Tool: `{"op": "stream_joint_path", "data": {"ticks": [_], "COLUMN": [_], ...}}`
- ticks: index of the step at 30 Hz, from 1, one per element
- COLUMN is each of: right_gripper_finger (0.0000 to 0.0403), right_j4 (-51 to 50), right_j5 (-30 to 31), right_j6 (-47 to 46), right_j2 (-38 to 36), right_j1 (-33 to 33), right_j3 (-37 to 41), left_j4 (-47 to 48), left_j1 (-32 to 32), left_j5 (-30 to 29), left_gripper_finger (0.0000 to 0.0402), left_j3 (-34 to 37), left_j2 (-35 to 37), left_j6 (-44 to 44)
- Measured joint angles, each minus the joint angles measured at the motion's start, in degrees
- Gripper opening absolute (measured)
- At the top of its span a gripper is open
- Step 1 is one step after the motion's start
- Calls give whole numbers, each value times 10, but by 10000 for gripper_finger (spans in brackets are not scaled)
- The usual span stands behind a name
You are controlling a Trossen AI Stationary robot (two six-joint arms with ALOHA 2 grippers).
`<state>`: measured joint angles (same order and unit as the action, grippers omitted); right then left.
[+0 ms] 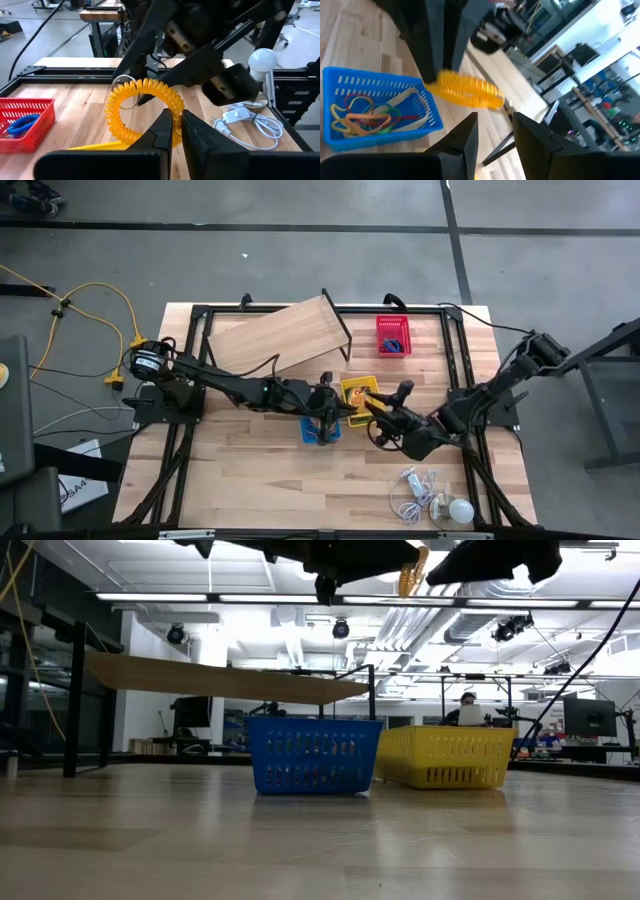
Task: Pick & Place Office Desk Supplies
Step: Put the yellow spring keychain into the red bin
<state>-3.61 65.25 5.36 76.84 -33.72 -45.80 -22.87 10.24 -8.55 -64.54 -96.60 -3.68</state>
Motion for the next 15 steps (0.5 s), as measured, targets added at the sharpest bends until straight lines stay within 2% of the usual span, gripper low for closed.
{"op": "stream_joint_path", "data": {"ticks": [6, 15], "right_gripper_finger": [110, 110], "right_j4": [50, 57], "right_j5": [9, 7], "right_j6": [55, 69], "right_j2": [0, 0], "right_j1": [-8, -8], "right_j3": [0, 0], "left_j4": [0, -13], "left_j1": [0, 8], "left_j5": [-3, -3], "left_gripper_finger": [20, 20], "left_j3": [0, 0], "left_j2": [0, 0], "left_j6": [0, -2]}}
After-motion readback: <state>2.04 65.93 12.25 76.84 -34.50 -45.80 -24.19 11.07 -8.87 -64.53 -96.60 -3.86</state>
